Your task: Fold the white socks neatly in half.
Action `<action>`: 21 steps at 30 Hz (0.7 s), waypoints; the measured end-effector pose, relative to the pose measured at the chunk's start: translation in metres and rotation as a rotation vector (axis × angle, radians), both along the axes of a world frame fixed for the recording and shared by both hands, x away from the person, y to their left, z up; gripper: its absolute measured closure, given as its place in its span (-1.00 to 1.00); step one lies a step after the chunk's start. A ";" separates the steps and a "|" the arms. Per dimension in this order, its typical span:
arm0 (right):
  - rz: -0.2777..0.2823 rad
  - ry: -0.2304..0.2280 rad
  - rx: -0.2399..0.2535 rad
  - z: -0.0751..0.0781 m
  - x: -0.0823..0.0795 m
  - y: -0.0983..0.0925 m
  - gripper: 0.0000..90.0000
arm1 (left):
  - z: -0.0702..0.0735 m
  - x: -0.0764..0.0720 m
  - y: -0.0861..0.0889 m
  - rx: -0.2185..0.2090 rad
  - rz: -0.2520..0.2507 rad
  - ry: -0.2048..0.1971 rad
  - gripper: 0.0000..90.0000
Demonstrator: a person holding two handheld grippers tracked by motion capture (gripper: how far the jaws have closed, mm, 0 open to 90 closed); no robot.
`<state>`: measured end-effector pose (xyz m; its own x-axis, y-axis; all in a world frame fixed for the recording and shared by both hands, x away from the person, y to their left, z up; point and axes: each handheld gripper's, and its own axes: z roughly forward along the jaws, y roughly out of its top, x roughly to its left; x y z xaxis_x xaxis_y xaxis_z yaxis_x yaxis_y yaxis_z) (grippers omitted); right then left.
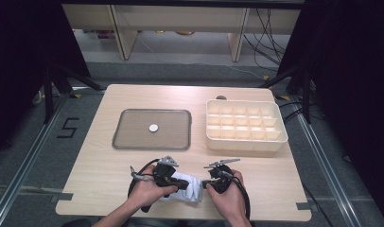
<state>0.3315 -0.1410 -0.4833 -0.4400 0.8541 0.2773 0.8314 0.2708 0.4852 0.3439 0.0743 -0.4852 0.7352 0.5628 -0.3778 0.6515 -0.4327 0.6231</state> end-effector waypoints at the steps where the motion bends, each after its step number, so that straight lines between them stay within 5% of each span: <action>1: 0.004 -0.002 0.002 0.000 0.000 0.000 0.99 | -0.004 0.000 -0.002 0.027 -0.004 0.006 0.88; 14: 0.004 0.025 0.012 -0.004 -0.002 0.005 0.98 | -0.015 0.001 -0.009 -0.013 -0.036 -0.016 0.79; 21: 0.014 -0.019 0.033 0.010 0.000 0.000 1.00 | 0.010 0.004 0.021 -0.053 0.057 -0.088 0.49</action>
